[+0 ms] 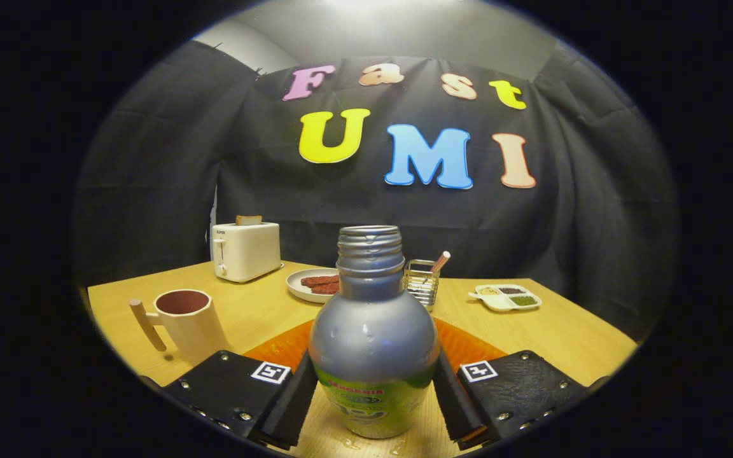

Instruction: Take the bottle from table, then pour the juice into the cup, finally place the bottle on the coaster

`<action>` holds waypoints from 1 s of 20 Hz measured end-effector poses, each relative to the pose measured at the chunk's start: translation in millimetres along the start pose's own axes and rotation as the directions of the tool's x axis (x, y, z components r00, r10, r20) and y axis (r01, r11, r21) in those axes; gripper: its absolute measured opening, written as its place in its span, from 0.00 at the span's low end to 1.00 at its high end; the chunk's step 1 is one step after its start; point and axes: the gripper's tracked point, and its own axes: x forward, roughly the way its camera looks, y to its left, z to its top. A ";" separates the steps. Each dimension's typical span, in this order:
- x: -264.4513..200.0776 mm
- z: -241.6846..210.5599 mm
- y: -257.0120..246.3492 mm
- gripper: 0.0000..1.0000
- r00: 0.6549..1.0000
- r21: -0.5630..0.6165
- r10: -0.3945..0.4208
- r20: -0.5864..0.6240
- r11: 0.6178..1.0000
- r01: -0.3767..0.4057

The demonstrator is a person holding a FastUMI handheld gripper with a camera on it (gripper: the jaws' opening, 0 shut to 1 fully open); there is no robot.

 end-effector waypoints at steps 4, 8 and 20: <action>13.7 15.3 23.1 0.82 0.999 -0.121 0.047 -0.014 0.991 -0.048; 31.7 18.9 42.5 0.82 0.995 -0.227 0.076 -0.060 0.970 -0.087; 52.0 -7.6 91.1 0.82 0.984 -0.613 0.099 -0.145 0.772 -0.168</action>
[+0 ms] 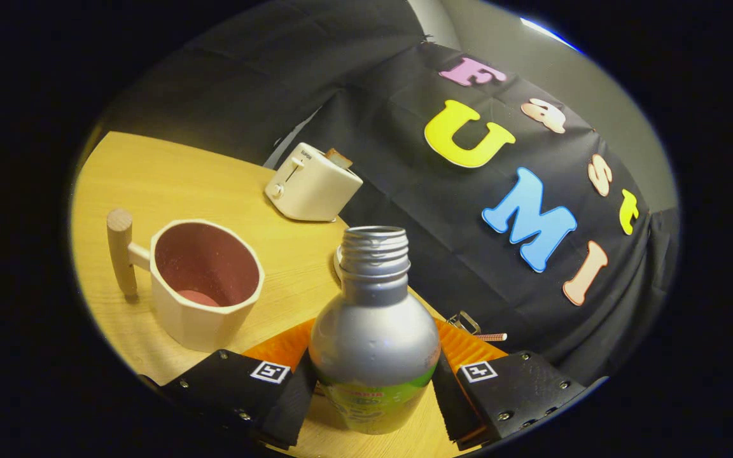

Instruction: Take the bottle from table, then pour the juice into the cup, finally place the bottle on the coaster

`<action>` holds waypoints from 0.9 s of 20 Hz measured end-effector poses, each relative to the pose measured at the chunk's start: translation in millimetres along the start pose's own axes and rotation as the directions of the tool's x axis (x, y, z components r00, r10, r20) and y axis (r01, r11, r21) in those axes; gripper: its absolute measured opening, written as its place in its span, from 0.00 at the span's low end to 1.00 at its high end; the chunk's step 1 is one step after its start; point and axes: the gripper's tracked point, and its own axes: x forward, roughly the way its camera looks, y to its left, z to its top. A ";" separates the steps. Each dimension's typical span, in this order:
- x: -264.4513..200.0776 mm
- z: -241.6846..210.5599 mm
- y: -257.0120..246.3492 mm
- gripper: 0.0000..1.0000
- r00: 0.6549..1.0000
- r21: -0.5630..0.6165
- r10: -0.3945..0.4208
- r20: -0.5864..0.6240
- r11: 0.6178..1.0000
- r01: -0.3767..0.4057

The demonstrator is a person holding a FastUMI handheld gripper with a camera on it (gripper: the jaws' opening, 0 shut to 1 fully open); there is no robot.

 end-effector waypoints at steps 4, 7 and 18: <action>2.8 1.1 -2.2 0.82 1.000 -0.128 -0.030 -0.007 0.991 0.029; 6.0 1.5 -5.3 0.82 0.999 -0.218 -0.052 0.000 0.975 0.051; -1.2 25.1 -1.4 0.82 0.977 -0.584 -0.146 0.158 0.784 0.212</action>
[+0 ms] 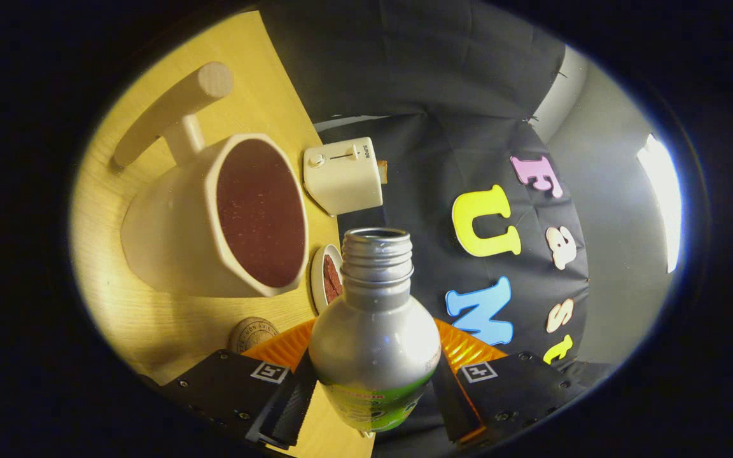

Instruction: Take the bottle from table, then pour the juice into the cup, finally place the bottle on the coaster

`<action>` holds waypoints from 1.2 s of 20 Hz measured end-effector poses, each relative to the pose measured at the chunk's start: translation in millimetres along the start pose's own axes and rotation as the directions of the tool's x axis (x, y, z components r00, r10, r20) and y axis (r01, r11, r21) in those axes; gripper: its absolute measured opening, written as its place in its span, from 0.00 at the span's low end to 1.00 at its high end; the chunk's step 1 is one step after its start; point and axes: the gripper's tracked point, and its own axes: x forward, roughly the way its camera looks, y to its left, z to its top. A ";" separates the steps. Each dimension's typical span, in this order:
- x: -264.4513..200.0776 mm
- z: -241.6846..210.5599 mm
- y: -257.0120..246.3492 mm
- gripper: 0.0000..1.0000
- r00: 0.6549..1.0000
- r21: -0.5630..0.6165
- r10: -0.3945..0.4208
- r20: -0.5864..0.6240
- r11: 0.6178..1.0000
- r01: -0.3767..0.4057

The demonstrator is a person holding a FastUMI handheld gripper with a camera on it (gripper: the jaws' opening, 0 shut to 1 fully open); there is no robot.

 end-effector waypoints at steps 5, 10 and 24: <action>1.4 -4.0 0.4 0.82 1.000 -0.030 -0.006 -0.012 1.000 0.005; 7.4 -12.3 -4.0 0.82 0.999 -0.064 -0.012 -0.033 0.998 0.009; 13.4 -16.5 -30.5 0.82 0.998 -0.250 -0.068 -0.018 0.966 0.061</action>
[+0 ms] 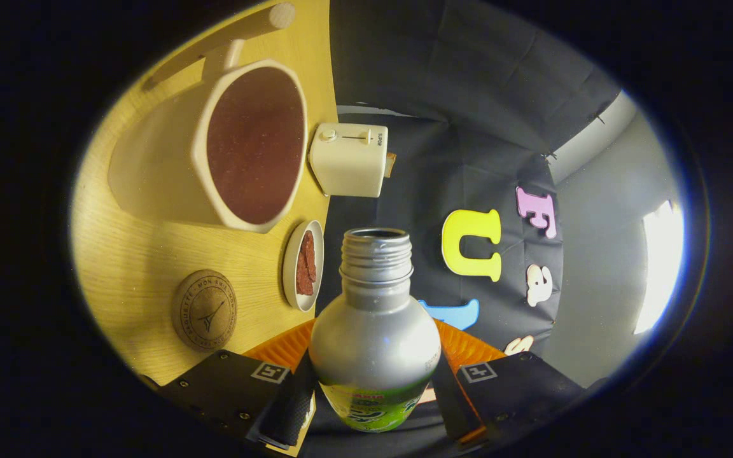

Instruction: Take the bottle from table, then pour the juice into the cup, finally place the bottle on the coaster

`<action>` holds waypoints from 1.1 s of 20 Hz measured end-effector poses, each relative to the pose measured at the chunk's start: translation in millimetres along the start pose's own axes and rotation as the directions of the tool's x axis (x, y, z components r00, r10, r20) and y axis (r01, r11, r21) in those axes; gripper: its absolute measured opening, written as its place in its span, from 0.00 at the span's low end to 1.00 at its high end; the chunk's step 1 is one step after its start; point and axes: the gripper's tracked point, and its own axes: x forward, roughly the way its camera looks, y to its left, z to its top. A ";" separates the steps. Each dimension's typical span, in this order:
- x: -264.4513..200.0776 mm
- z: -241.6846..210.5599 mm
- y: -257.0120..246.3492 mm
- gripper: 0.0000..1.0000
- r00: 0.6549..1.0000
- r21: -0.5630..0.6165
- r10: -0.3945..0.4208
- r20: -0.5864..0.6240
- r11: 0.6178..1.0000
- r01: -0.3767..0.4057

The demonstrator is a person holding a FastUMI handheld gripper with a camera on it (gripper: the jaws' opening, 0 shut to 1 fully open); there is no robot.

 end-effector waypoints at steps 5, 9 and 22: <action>-0.9 2.7 -3.8 0.82 1.000 -0.069 -0.018 0.022 0.997 0.019; 0.9 3.9 -9.4 0.82 0.999 -0.111 -0.032 0.035 0.993 0.036; 0.3 2.5 -31.6 0.82 0.997 -0.163 -0.068 0.047 0.984 0.075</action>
